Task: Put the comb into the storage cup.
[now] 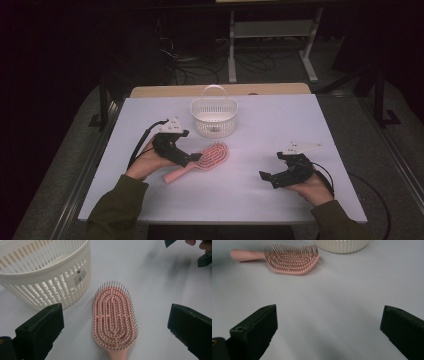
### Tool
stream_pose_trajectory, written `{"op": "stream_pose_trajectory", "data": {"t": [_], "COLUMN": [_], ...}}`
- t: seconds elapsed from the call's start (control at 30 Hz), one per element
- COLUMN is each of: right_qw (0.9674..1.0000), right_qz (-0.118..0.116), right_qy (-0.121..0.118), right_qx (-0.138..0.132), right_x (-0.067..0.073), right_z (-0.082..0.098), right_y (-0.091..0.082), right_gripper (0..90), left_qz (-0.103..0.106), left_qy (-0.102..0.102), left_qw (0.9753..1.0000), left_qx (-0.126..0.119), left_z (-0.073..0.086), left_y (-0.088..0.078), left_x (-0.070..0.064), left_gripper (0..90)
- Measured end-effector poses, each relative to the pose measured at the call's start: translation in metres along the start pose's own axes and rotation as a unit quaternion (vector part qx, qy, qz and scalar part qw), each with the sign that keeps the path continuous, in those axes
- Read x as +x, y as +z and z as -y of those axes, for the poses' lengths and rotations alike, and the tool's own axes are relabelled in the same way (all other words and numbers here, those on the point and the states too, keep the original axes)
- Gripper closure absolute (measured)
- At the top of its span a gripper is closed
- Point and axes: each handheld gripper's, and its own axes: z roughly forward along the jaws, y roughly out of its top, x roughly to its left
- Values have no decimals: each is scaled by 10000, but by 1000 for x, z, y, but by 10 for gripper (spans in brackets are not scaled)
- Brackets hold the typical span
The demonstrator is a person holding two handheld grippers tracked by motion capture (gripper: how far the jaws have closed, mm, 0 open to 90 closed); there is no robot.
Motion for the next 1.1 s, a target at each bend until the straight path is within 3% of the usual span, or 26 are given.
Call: {"op": "stream_pose_trajectory", "data": {"t": [0.63,1.1], "right_qw": [10000,10000], "right_qz": [-3,1], "right_qy": [-13,-6], "right_qx": [-3,0], "right_x": [0,0], "right_z": [0,0], "right_y": [0,-1], "right_gripper": [7,8], "left_qz": [-61,-45], "left_qy": [39,75], "left_qw": [9989,9965], "left_qx": [453,833], "left_z": [4,7], "left_y": [5,9], "left_x": [-1,-2], "left_gripper": [2,2]}}
